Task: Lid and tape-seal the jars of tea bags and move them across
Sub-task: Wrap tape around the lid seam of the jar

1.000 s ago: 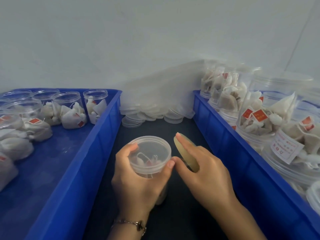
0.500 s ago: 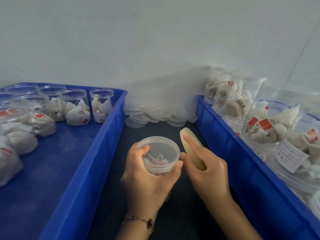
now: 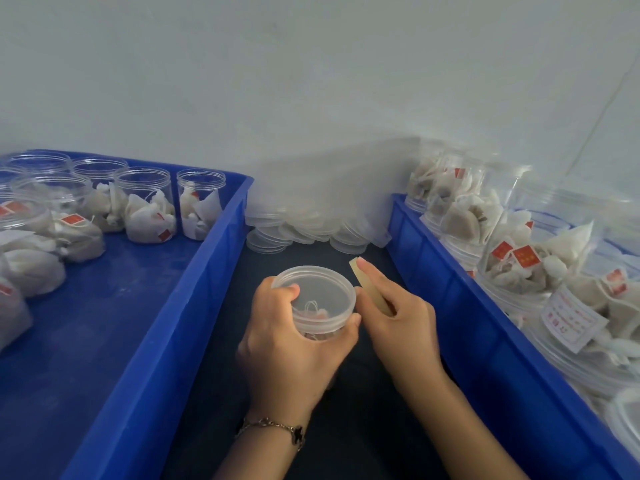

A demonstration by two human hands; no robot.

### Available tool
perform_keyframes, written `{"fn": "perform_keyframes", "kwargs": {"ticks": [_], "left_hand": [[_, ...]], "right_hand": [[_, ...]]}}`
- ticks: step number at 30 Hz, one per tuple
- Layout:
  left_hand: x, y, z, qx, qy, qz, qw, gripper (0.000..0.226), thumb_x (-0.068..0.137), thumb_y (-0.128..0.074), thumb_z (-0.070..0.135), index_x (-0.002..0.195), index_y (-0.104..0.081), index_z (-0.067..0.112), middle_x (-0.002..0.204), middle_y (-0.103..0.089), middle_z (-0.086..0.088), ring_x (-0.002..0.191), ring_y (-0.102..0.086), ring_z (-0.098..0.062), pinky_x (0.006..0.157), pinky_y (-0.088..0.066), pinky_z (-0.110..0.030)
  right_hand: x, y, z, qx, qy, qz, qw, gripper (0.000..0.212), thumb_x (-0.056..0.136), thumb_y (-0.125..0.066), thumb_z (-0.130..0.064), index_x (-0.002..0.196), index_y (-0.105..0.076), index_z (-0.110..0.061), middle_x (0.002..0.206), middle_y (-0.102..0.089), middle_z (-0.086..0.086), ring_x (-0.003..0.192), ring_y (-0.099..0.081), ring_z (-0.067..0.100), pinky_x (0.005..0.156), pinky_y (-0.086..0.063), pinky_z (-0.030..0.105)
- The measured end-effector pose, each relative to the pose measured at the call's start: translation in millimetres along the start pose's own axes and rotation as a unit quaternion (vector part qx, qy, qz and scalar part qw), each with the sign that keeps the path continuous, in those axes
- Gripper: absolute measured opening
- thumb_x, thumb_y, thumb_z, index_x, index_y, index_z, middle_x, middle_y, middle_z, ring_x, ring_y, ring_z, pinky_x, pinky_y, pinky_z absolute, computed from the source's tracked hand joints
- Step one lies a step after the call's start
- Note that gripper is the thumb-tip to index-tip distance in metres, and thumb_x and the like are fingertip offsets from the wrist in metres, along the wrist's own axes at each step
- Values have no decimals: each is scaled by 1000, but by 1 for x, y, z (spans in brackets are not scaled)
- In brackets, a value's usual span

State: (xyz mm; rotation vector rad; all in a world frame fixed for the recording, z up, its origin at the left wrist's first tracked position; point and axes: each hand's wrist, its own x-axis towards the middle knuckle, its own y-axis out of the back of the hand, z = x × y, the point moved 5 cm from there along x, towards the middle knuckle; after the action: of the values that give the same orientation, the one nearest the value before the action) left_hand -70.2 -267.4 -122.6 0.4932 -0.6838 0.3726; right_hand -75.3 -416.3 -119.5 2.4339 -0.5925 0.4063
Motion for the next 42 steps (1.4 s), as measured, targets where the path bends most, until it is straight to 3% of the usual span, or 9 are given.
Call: {"fn": "perform_keyframes", "kwargs": {"ticks": [4, 8, 13, 23, 26, 28, 31, 36, 42], "left_hand": [[3, 1, 1, 3, 2, 9, 1000, 71, 51, -73, 61, 99, -47, 16, 106, -64, -8, 80, -67, -26, 60, -42, -24], [4, -1, 2, 9, 1, 6, 1000, 69, 51, -74, 58, 99, -45, 18, 105, -64, -8, 78, -66, -26, 58, -40, -23], [9, -1, -2, 40, -23, -2, 999, 72, 52, -72, 61, 101, -44, 16, 106, -63, -11, 81, -66, -28, 56, -42, -25], [39, 12, 10, 54, 37, -36, 997, 71, 63, -35, 85, 90, -49, 20, 118, -47, 4, 103, -51, -16, 55, -28, -21], [48, -4, 28, 180, -9, -127, 975, 86, 67, -33, 83, 125, -42, 20, 125, -48, 0, 123, -41, -20, 89, -44, -39], [49, -21, 32, 280, -9, -261, 924, 98, 68, -23, 86, 142, -30, 23, 145, -37, -5, 138, -25, -26, 110, -25, -49], [48, -31, 27, 320, 20, -341, 884, 86, 74, -24, 85, 137, -37, 28, 142, -38, -4, 130, -31, -28, 98, -34, -46], [48, -27, 25, 307, -10, -282, 909, 59, 87, -25, 68, 127, -48, 30, 126, -48, -1, 113, -42, -23, 77, -40, -37], [52, -27, 25, 290, 12, -277, 916, 48, 87, -28, 56, 107, -55, 22, 101, -48, -1, 95, -38, -21, 72, -41, -35]], "right_hand": [[6, -3, 2, 16, -28, 2, 999, 40, 67, -46, -63, 105, -41, -76, 118, -59, -31, 107, -57, -2, 91, -49, 30], [11, -5, 4, 29, -53, 0, 998, 39, 71, -50, -56, 108, -45, -67, 95, -47, -52, 102, -52, -10, 89, -44, 23], [14, -7, 7, 47, -81, -14, 996, 31, 80, -58, -49, 107, -51, -62, 122, -61, -22, 104, -52, -3, 85, -42, 24], [9, -8, 7, 31, -81, -38, 996, 36, 71, -49, -61, 107, -49, -65, 111, -65, -17, 99, -58, 4, 86, -51, 33], [9, -7, 7, 21, -78, -45, 996, 32, 73, -43, -63, 104, -50, -68, 92, -67, -13, 85, -62, 6, 79, -54, 39], [11, -6, 7, 15, -86, -46, 995, 28, 80, -47, -55, 101, -45, -73, 99, -69, -13, 89, -63, 4, 80, -53, 36], [14, -4, 8, -1, -88, -46, 995, 31, 86, -52, -41, 102, -49, -67, 95, -68, -15, 82, -62, 2, 72, -53, 30], [18, -6, 6, 11, -64, -27, 997, 29, 84, -50, -42, 108, -53, -57, 82, -60, -21, 77, -57, -2, 74, -50, 27], [28, -9, 5, -16, -40, -29, 999, 35, 83, -54, -42, 117, -52, -53, 106, -68, -3, 96, -62, 15, 86, -52, 44]]}}
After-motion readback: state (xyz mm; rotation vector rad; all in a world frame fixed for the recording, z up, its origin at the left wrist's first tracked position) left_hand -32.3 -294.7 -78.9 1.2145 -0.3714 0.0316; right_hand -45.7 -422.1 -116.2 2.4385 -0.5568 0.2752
